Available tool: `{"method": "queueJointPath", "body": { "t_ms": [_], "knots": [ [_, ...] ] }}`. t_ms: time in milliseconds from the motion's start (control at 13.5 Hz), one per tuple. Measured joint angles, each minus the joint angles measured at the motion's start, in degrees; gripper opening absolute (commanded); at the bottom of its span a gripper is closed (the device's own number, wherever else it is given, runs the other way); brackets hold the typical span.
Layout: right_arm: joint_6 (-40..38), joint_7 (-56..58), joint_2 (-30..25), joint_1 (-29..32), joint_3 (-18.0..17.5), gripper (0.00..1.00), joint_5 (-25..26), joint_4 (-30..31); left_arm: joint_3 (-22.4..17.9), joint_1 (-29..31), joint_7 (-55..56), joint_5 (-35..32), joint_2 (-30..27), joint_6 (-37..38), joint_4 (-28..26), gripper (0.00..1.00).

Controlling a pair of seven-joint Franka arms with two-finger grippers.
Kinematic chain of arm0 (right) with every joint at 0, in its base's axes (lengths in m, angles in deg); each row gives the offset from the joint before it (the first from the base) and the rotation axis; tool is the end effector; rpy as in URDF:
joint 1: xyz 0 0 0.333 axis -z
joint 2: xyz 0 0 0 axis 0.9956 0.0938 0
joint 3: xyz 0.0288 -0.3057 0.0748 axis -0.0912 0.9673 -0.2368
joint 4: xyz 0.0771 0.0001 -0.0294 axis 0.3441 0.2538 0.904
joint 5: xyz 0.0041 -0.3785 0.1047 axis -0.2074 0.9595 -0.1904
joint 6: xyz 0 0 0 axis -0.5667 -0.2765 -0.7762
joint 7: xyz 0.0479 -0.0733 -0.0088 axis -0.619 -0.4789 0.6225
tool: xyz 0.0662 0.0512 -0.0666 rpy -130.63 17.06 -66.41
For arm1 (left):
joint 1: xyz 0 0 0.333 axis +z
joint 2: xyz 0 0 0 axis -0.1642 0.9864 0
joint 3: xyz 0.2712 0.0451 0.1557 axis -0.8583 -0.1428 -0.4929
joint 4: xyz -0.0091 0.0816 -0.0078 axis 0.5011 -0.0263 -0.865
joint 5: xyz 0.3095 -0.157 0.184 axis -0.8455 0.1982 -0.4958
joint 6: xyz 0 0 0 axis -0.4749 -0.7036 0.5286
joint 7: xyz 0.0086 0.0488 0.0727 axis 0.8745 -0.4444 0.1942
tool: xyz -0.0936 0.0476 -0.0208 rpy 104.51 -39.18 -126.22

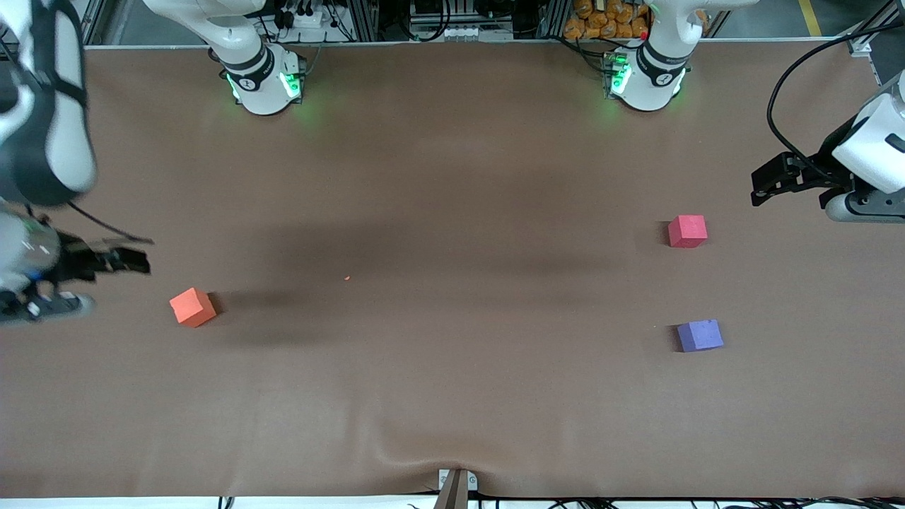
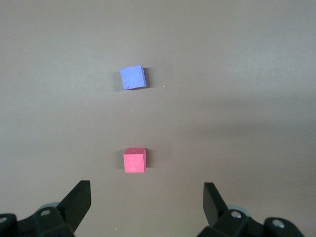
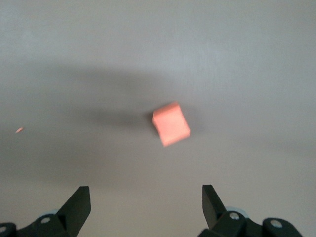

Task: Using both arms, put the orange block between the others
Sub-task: 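Lower the right gripper onto the orange cube and close it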

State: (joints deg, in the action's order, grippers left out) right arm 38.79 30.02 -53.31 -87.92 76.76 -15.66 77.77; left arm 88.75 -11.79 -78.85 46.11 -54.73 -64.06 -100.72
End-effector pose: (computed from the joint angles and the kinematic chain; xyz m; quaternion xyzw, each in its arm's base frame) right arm 0.6650 -0.0428 0.4386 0.9942 0.0929 -0.0521 0.0121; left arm 0.5759 -0.0685 0.6357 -0.9995 0.0309 0.0012 0.0072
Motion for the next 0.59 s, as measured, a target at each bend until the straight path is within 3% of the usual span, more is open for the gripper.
{"method": "queueJointPath", "body": {
  "t_ms": [222,593],
  "knots": [
    [8.49,3.83,7.11,0.55,0.21,1.00,0.00,0.02,-0.01,0.01,0.00,0.00,0.04,-0.03,0.01,1.00],
    [14.34,12.35,14.13,1.45,0.42,1.00,0.00,-0.10,-0.01,0.01,0.00,0.00,0.05,-0.05,0.02,1.00]
  ]
}}
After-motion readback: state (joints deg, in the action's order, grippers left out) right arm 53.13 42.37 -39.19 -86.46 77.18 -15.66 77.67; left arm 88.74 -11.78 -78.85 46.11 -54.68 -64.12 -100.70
